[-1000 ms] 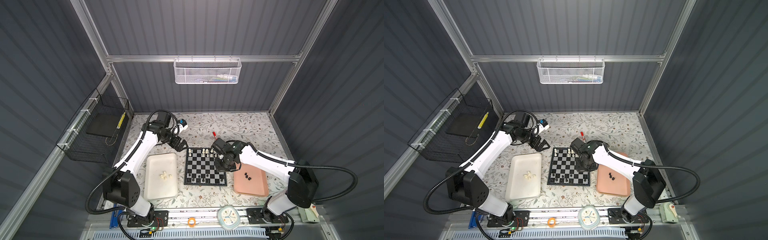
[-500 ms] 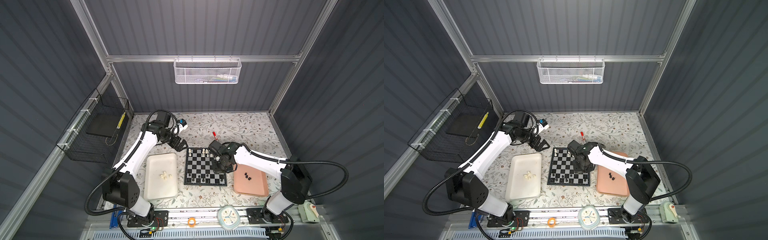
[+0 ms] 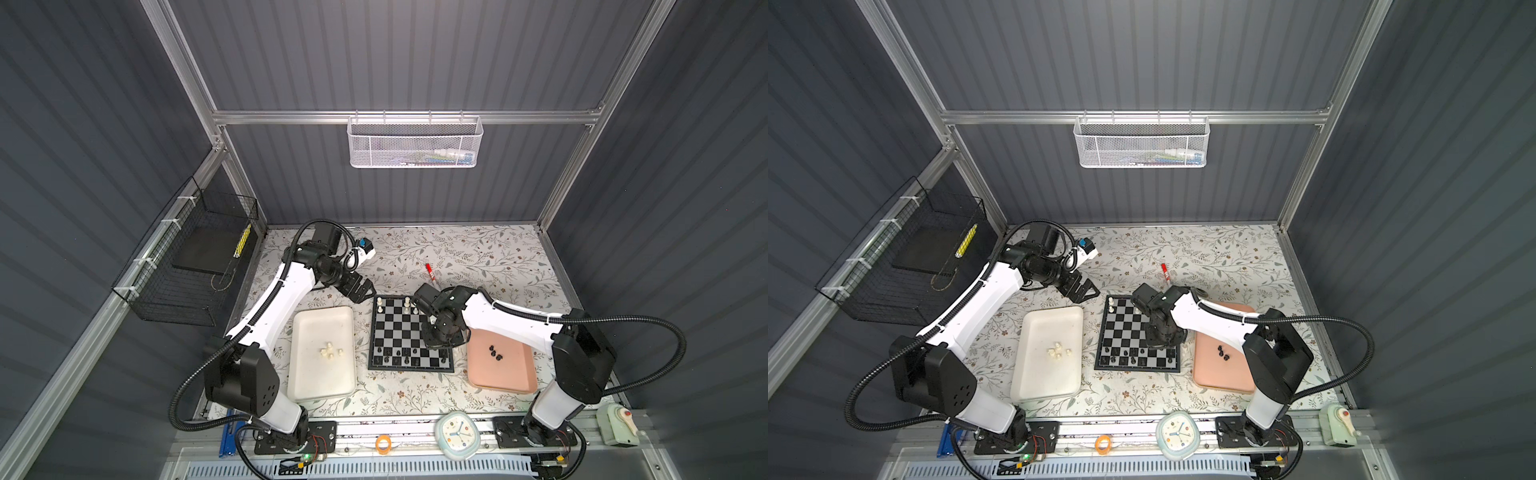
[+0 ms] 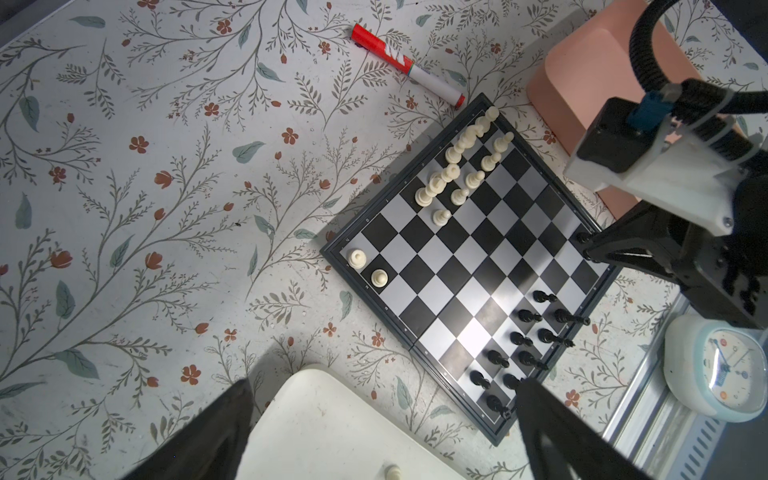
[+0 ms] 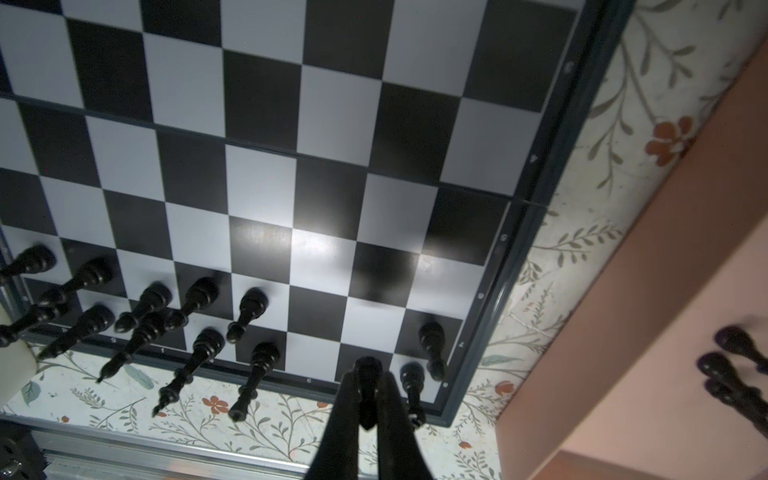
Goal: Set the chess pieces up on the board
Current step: 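Lower the black piece onto the board's black-piece row and open the right gripper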
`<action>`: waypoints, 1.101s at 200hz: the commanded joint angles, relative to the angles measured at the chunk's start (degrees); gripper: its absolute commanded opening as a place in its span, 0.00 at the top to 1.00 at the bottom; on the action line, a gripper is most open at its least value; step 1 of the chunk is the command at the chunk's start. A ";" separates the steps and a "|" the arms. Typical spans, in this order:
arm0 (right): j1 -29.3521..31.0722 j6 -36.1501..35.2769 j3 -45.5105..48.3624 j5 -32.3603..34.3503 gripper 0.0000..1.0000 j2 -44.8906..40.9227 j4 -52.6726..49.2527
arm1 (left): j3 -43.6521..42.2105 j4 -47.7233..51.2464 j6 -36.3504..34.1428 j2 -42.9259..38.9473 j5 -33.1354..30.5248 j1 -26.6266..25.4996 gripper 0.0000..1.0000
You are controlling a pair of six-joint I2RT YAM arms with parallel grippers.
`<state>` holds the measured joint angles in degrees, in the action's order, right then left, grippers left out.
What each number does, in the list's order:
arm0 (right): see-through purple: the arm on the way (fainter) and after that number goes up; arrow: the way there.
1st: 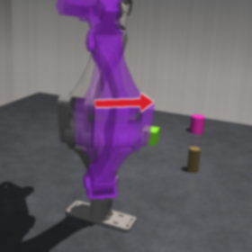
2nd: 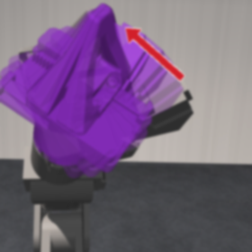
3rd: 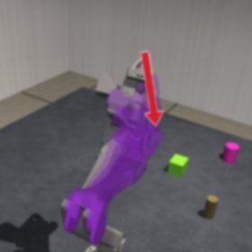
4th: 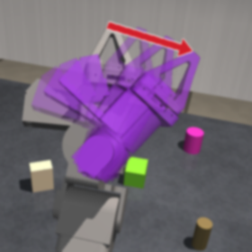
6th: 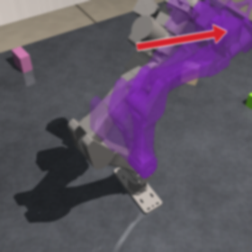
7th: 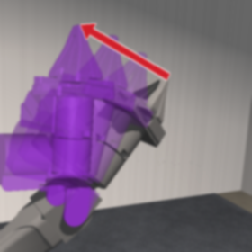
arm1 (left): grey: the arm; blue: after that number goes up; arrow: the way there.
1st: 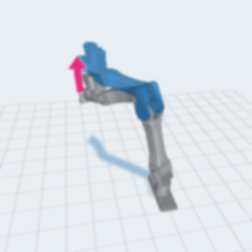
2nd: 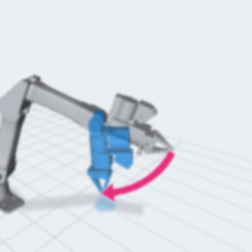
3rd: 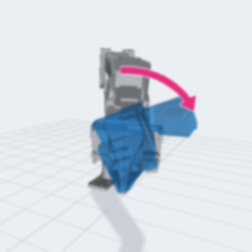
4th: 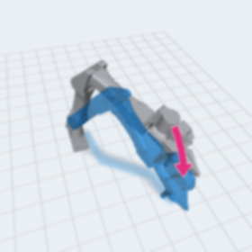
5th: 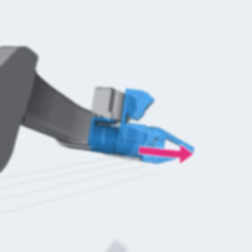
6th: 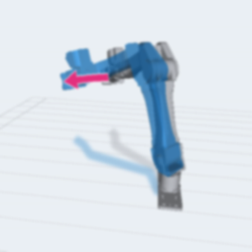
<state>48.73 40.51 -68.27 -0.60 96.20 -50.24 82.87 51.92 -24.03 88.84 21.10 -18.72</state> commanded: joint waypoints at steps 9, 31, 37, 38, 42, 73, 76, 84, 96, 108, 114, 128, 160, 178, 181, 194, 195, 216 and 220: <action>0.57 0.53 1.11 0.98 0.93 1.69 0.31 | -0.52 1.60 -1.12 -1.39 0.91 -0.26 0.01; 0.80 0.83 1.63 0.98 0.93 1.97 0.66 | -0.69 1.60 -1.20 -1.39 0.78 -0.22 0.01; 0.84 0.88 1.79 1.04 0.93 2.05 0.73 | -0.69 1.50 -1.18 -1.39 0.85 -0.26 0.01; 0.84 0.88 1.76 1.08 0.93 2.01 0.71 | -0.69 1.51 -1.23 -1.39 0.90 -0.26 0.01; 0.86 0.88 1.82 1.05 0.93 2.02 0.74 | -0.69 1.52 -1.20 -1.39 0.92 -0.25 0.01; 0.93 1.11 2.43 1.43 0.92 2.16 1.15 | -0.52 1.54 -1.09 -1.12 0.89 -0.26 0.00; 0.97 1.07 2.44 1.37 0.92 2.18 1.18 | -0.52 1.60 -1.10 -1.12 0.89 -0.26 0.00; 0.96 1.13 2.58 1.31 0.92 2.30 1.38 | -0.45 1.60 -1.13 -1.12 0.87 -0.26 0.00; 1.02 1.16 2.62 1.30 0.92 2.43 1.57 | -0.48 1.60 -1.07 -1.08 0.88 -0.26 0.00; 0.97 1.15 2.73 1.30 0.92 2.58 1.81 | -0.52 1.60 -1.07 -1.12 0.88 -0.26 0.01; 1.02 1.15 2.73 1.23 0.92 2.72 1.95 | -0.56 1.60 -1.12 -1.12 0.86 -0.26 0.01; 1.09 1.15 2.75 1.07 0.92 2.91 2.16 | -0.66 1.56 -1.16 -1.19 0.76 -0.26 0.00; 1.10 1.16 2.64 1.12 0.92 3.45 2.42 | -0.78 1.52 -1.14 -1.19 0.77 -0.26 0.00; 1.19 1.16 2.77 1.17 0.91 3.59 2.25 | -0.87 1.43 -1.11 -1.20 0.69 -0.26 0.01; 1.19 1.15 2.79 1.28 0.91 3.63 2.29 | -0.87 1.38 -1.11 -1.28 0.71 -0.26 0.01; 1.19 1.19 2.81 1.27 0.91 3.64 2.35 | -0.96 1.32 -1.19 -1.30 0.69 -0.26 0.00; 1.19 1.17 2.80 1.29 0.91 3.64 2.35 | -0.96 1.33 -1.19 -1.25 0.69 -0.26 0.00; 1.27 1.16 2.73 1.43 0.89 3.73 2.48 | -0.96 1.34 -1.15 -1.30 0.72 -0.26 0.00; 1.28 1.15 2.73 1.47 0.88 3.71 2.47 | -0.96 1.34 -1.11 -1.30 0.63 -0.26 0.01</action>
<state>49.63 41.15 -66.00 0.01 99.18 -47.18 82.76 51.90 -24.03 88.84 21.08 -18.72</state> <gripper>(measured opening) 0.110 0.995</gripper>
